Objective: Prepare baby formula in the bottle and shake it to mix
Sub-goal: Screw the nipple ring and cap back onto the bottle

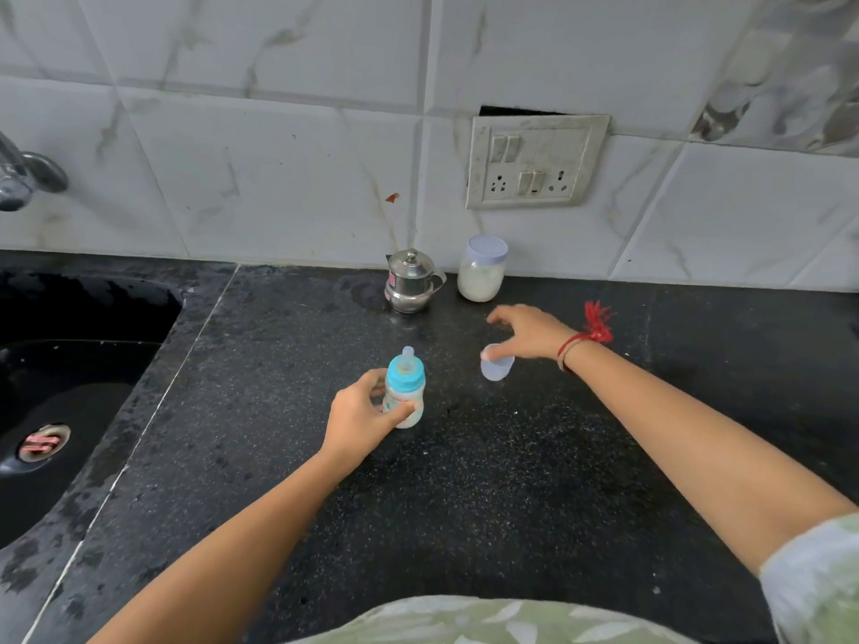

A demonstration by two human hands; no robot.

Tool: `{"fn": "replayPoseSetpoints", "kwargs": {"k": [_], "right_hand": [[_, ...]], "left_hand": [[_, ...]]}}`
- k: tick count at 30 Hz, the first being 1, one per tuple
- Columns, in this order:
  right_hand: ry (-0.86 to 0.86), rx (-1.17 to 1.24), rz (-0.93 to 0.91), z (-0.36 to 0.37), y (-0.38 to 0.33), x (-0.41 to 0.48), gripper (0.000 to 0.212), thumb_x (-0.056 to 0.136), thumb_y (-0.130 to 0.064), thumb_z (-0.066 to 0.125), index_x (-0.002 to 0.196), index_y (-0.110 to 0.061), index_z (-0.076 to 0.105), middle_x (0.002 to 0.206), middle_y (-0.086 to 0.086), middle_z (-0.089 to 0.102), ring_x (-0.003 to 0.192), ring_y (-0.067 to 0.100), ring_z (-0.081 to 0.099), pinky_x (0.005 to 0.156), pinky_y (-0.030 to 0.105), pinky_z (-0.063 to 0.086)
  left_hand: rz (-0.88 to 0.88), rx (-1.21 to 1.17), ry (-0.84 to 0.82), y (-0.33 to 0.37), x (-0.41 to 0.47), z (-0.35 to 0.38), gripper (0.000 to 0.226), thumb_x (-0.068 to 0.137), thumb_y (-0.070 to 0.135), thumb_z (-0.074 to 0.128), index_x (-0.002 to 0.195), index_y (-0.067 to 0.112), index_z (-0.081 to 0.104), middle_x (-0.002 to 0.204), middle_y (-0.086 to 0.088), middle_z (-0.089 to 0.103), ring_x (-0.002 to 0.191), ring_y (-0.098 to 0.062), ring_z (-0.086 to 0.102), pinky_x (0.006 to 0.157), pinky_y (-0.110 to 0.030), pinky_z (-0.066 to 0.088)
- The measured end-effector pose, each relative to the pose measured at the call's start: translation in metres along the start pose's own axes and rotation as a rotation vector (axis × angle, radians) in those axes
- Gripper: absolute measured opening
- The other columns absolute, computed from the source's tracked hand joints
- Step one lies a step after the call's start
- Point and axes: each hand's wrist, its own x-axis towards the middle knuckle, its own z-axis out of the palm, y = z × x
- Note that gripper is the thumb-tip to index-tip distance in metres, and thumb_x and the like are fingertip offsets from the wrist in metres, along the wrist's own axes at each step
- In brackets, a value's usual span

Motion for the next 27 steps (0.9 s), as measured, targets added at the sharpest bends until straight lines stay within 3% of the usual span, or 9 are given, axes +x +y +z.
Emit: {"fn": "replayPoseSetpoints", "kwargs": {"k": [3, 8, 11, 15, 21, 25, 27], "right_hand": [[-0.079, -0.003, 0.037, 0.017, 0.023, 0.002, 0.078, 0.073, -0.035, 0.077, 0.139, -0.02, 0.037, 0.136, 0.012, 0.04, 0.121, 0.028, 0.046, 0.1, 0.038, 0.039], [-0.079, -0.001, 0.012, 0.039, 0.03, 0.009, 0.085, 0.072, -0.035, 0.078, 0.143, -0.024, 0.032, 0.139, 0.011, 0.037, 0.124, 0.03, 0.044, 0.101, 0.042, 0.04], [-0.077, -0.049, -0.001, 0.046, 0.028, 0.014, 0.074, 0.077, -0.036, 0.073, 0.14, -0.025, 0.035, 0.135, 0.01, 0.042, 0.117, 0.031, 0.049, 0.089, 0.037, 0.043], [-0.025, -0.149, -0.061, 0.049, 0.021, 0.017, 0.05, 0.078, -0.032, 0.071, 0.12, -0.025, 0.045, 0.119, 0.008, 0.054, 0.098, 0.027, 0.056, 0.072, 0.033, 0.043], [0.12, 0.234, -0.213, 0.031, -0.034, 0.006, 0.048, 0.069, -0.035, 0.079, 0.099, -0.024, 0.043, 0.092, -0.008, 0.052, 0.085, 0.015, 0.054, 0.063, 0.026, 0.042], [0.053, 0.399, -0.447, 0.018, -0.074, -0.01, 0.058, 0.073, -0.022, 0.076, 0.12, -0.03, 0.042, 0.103, -0.021, 0.047, 0.095, 0.005, 0.051, 0.076, 0.016, 0.043], [0.082, 0.345, -0.479, 0.015, -0.083, -0.012, 0.061, 0.073, -0.018, 0.075, 0.126, -0.03, 0.047, 0.111, -0.014, 0.046, 0.101, 0.006, 0.05, 0.082, 0.018, 0.042]], "left_hand": [[-0.001, -0.003, -0.007, -0.001, 0.001, 0.0, 0.056, 0.072, 0.031, 0.085, 0.122, 0.02, 0.06, 0.117, 0.006, 0.068, 0.1, 0.0, 0.061, 0.087, -0.014, 0.047], [-0.005, 0.011, -0.005, -0.002, 0.002, 0.0, 0.058, 0.071, 0.033, 0.085, 0.123, 0.021, 0.06, 0.119, 0.006, 0.068, 0.102, -0.001, 0.06, 0.087, -0.012, 0.045], [-0.007, 0.009, -0.001, -0.002, 0.002, 0.001, 0.059, 0.071, 0.031, 0.085, 0.123, 0.019, 0.06, 0.119, 0.004, 0.068, 0.103, -0.002, 0.061, 0.091, -0.018, 0.047], [-0.018, -0.002, 0.001, -0.001, 0.001, 0.001, 0.059, 0.071, 0.031, 0.086, 0.123, 0.019, 0.06, 0.119, 0.004, 0.068, 0.103, -0.001, 0.061, 0.091, -0.017, 0.046], [-0.049, -0.006, 0.004, 0.003, -0.001, 0.0, 0.057, 0.072, 0.029, 0.084, 0.123, 0.02, 0.06, 0.117, 0.006, 0.068, 0.103, -0.003, 0.061, 0.093, -0.022, 0.048], [-0.039, 0.007, 0.001, 0.005, -0.001, -0.001, 0.054, 0.073, 0.03, 0.083, 0.121, 0.021, 0.061, 0.114, 0.007, 0.069, 0.1, -0.002, 0.062, 0.09, -0.022, 0.05], [-0.036, 0.007, -0.004, 0.005, -0.001, -0.002, 0.053, 0.073, 0.031, 0.083, 0.12, 0.021, 0.061, 0.114, 0.007, 0.069, 0.1, -0.002, 0.062, 0.09, -0.022, 0.05]]}}
